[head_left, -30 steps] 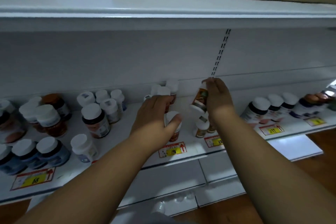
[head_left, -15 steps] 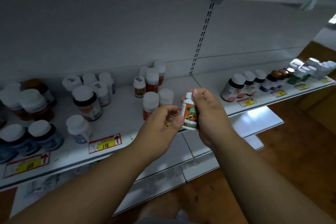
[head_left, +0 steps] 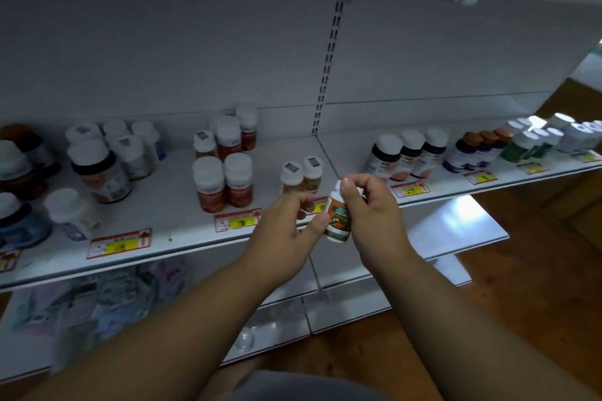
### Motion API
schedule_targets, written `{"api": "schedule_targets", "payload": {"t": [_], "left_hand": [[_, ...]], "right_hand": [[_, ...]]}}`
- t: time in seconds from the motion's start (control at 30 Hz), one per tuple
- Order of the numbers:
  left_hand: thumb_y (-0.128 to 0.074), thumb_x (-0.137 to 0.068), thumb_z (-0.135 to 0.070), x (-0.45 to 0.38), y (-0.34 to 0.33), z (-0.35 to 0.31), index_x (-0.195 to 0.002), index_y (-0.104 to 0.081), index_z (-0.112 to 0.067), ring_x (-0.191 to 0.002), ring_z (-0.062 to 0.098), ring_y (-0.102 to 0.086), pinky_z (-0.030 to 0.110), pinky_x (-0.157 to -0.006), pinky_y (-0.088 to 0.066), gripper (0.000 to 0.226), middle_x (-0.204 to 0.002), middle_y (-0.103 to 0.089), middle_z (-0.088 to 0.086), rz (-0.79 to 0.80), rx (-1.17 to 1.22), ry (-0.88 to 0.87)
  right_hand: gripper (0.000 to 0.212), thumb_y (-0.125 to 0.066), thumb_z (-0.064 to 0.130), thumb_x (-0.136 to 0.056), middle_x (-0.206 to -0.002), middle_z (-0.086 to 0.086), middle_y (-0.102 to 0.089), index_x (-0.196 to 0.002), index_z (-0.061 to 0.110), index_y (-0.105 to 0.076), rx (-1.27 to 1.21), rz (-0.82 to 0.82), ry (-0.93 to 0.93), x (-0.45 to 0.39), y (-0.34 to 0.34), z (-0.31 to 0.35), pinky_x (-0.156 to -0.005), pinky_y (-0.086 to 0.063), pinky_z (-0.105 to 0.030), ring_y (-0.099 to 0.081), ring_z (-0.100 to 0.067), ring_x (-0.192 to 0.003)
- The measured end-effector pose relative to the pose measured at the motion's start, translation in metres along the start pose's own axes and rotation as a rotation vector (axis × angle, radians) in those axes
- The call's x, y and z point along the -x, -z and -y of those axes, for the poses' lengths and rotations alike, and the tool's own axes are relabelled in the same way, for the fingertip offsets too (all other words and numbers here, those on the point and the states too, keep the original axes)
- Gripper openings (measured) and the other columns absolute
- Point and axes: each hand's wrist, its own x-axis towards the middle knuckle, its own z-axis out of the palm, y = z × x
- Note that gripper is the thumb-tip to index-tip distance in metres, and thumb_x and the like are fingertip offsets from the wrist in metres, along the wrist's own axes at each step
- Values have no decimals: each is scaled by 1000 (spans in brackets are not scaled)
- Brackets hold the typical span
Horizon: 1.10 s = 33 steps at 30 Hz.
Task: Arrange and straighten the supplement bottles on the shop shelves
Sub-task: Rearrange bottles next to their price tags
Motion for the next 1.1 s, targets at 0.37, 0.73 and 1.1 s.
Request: {"api": "schedule_targets", "payload": {"t": [0.37,0.73,1.1], "left_hand": [[-56,-85,-47,-61,-49,-23,-118,-55,-21,-104,16,-49,30,-85,-40,42,-112,-58,-2,-176,-427,-69],[-43,-91,-52,-129,-41,27,-143,-35,-16,-115,33,-46,40,-90,-35,63,-133,-48,10,57,-932,-4],[-50,-88,-53,-138,-34,43,-140,-34,-19,-109,26,-45,35,-84,-30,64,-127,-51,4,174,-904,-89]], "right_hand": [[13,-71,31,-83,-83,15,-63,-91,33,-61,336,193,116,-97,63,-29,-59,-44,-9,-59,7,-73],[41,-65,16,-87,-123,-4,-58,-127,15,-52,727,483,253,-162,18,-54,-83,-40,-22,-57,-18,-102],[34,-63,11,-85,-104,6,-51,-116,21,-51,719,598,301,-168,24,-65,-72,-35,-19,-51,-11,-89]]}}
